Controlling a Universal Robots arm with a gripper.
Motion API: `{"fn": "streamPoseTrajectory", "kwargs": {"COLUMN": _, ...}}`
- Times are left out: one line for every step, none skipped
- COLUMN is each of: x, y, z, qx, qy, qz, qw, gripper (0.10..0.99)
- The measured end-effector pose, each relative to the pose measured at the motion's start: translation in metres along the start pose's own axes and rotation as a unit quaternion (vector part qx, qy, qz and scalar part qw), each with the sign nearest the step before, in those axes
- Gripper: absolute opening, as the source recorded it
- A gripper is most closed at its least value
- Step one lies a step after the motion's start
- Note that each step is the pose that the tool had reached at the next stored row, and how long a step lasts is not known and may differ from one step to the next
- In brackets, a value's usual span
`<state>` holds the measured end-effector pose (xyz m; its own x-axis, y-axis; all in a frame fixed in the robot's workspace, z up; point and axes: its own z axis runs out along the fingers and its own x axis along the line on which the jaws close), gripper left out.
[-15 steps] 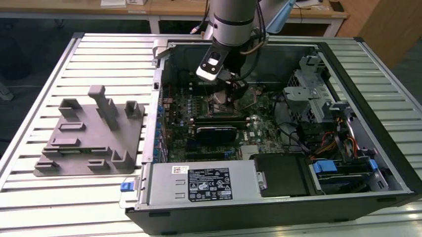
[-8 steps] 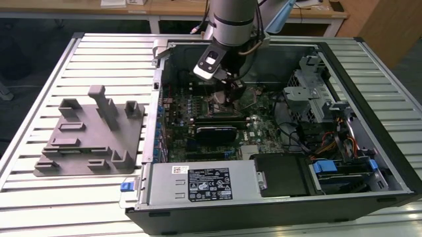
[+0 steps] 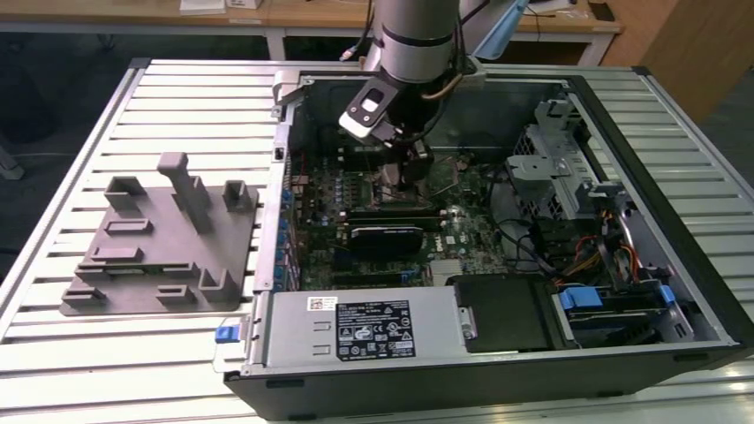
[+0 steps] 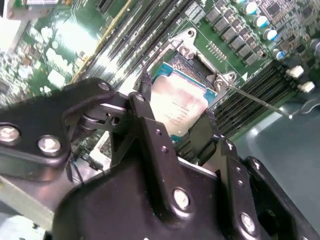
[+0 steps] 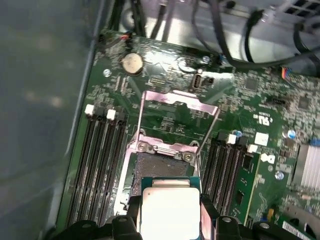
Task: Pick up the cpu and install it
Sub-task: 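Place the cpu into insertion slot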
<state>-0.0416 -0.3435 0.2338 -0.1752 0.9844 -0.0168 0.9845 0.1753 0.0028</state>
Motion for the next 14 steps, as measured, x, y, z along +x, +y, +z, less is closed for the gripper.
{"fn": "streamPoseTrajectory", "kwargs": {"x": 0.0000, "y": 0.0000, "z": 0.0001, "qx": 0.0002, "qy": 0.0000, "qz": 0.009, "qw": 1.0000, "gripper": 0.541}}
{"fn": "streamPoseTrajectory", "kwargs": {"x": 0.0000, "y": 0.0000, "z": 0.0002, "qx": 0.0003, "qy": -0.0001, "qz": 0.017, "qw": 0.9999, "gripper": 0.541}}
{"fn": "streamPoseTrajectory", "kwargs": {"x": 0.0000, "y": 0.0000, "z": 0.0004, "qx": 0.0004, "qy": 0.0000, "qz": 0.025, "qw": 0.9997, "gripper": 0.541}}
{"fn": "streamPoseTrajectory", "kwargs": {"x": 0.0000, "y": 0.0000, "z": 0.0006, "qx": 0.0005, "qy": 0.0000, "qz": 0.033, "qw": 0.9995, "gripper": 0.541}}
{"fn": "streamPoseTrajectory", "kwargs": {"x": 0.0000, "y": 0.0000, "z": 0.0008, "qx": 0.0007, "qy": -0.0001, "qz": 0.042, "qw": 0.9991, "gripper": 0.541}}
{"fn": "streamPoseTrajectory", "kwargs": {"x": 0.0000, "y": 0.0000, "z": 0.0010, "qx": 0.0009, "qy": -0.0001, "qz": 0.050, "qw": 0.9988, "gripper": 0.541}}
{"fn": "streamPoseTrajectory", "kwargs": {"x": 0.0000, "y": 0.0000, "z": 0.0011, "qx": 0.0010, "qy": -0.0002, "qz": 0.057, "qw": 0.9984, "gripper": 0.541}}
{"fn": "streamPoseTrajectory", "kwargs": {"x": 0.0000, "y": 0.0000, "z": 0.0011, "qx": 0.0012, "qy": -0.0003, "qz": 0.062, "qw": 0.9981, "gripper": 0.541}}
{"fn": "streamPoseTrajectory", "kwargs": {"x": 0.0000, "y": 0.0000, "z": 0.0011, "qx": 0.0012, "qy": -0.0003, "qz": 0.064, "qw": 0.9980, "gripper": 0.541}}
{"fn": "streamPoseTrajectory", "kwargs": {"x": 0.0000, "y": 0.0000, "z": 0.0014, "qx": 0.0005, "qy": -0.0002, "qz": 0.065, "qw": 0.9979, "gripper": 0.541}}
{"fn": "streamPoseTrajectory", "kwargs": {"x": 0.0000, "y": 0.0000, "z": 0.0017, "qx": -0.0020, "qy": -0.0005, "qz": 0.066, "qw": 0.9978, "gripper": 0.541}}
{"fn": "streamPoseTrajectory", "kwargs": {"x": 0.0000, "y": 0.0000, "z": 0.0019, "qx": -0.0052, "qy": -0.0006, "qz": 0.067, "qw": 0.9978, "gripper": 0.541}}
{"fn": "streamPoseTrajectory", "kwargs": {"x": 0.0000, "y": 0.0000, "z": 0.0021, "qx": -0.0086, "qy": -0.0007, "qz": 0.068, "qw": 0.9977, "gripper": 0.541}}
{"fn": "streamPoseTrajectory", "kwargs": {"x": 0.0001, "y": 0.0000, "z": 0.0024, "qx": -0.0120, "qy": -0.0009, "qz": 0.068, "qw": 0.9976, "gripper": 0.541}}
